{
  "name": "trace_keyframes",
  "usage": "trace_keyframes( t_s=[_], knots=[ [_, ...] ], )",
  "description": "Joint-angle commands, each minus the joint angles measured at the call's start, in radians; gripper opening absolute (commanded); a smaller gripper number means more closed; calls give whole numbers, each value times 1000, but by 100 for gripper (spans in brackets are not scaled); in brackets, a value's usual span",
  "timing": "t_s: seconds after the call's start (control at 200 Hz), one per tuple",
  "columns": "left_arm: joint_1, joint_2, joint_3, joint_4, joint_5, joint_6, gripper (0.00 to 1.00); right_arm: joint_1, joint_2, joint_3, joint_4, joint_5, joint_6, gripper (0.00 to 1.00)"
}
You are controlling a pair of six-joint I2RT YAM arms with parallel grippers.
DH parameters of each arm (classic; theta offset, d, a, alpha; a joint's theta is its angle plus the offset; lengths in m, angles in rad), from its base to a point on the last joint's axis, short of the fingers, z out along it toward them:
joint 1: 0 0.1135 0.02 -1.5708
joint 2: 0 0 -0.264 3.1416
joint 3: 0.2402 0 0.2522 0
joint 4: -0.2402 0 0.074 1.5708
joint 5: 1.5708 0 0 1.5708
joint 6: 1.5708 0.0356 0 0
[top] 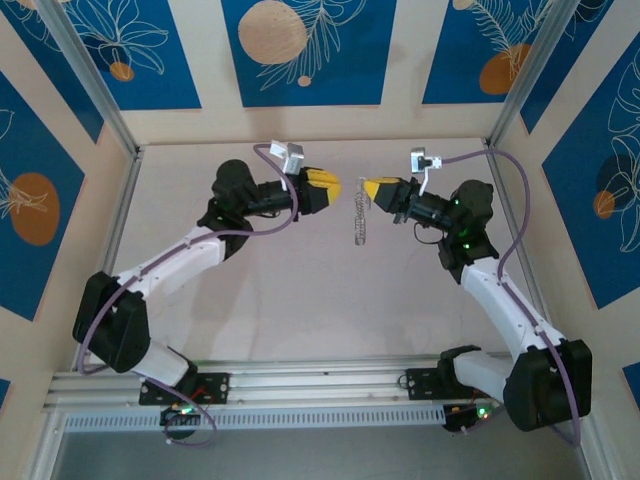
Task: Put the keys on the keyring
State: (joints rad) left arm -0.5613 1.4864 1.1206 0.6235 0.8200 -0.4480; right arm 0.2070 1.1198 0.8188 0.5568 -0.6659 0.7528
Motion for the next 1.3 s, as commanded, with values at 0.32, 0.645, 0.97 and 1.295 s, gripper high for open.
trace_keyframes(
  t_s=[0.32,0.645,0.97,1.295],
  knots=[
    [85,2,166,-317,154,235,62,-9,105,219,-306,-162,-257,0],
    [99,85,322,-564,264,358,64,-6,181,328,-463,-276,-382,0],
    [98,152,427,-712,332,431,52,14,224,384,-539,-331,-436,0],
    [97,186,450,-690,372,401,48,37,236,405,-554,-331,-450,0]
  ],
)
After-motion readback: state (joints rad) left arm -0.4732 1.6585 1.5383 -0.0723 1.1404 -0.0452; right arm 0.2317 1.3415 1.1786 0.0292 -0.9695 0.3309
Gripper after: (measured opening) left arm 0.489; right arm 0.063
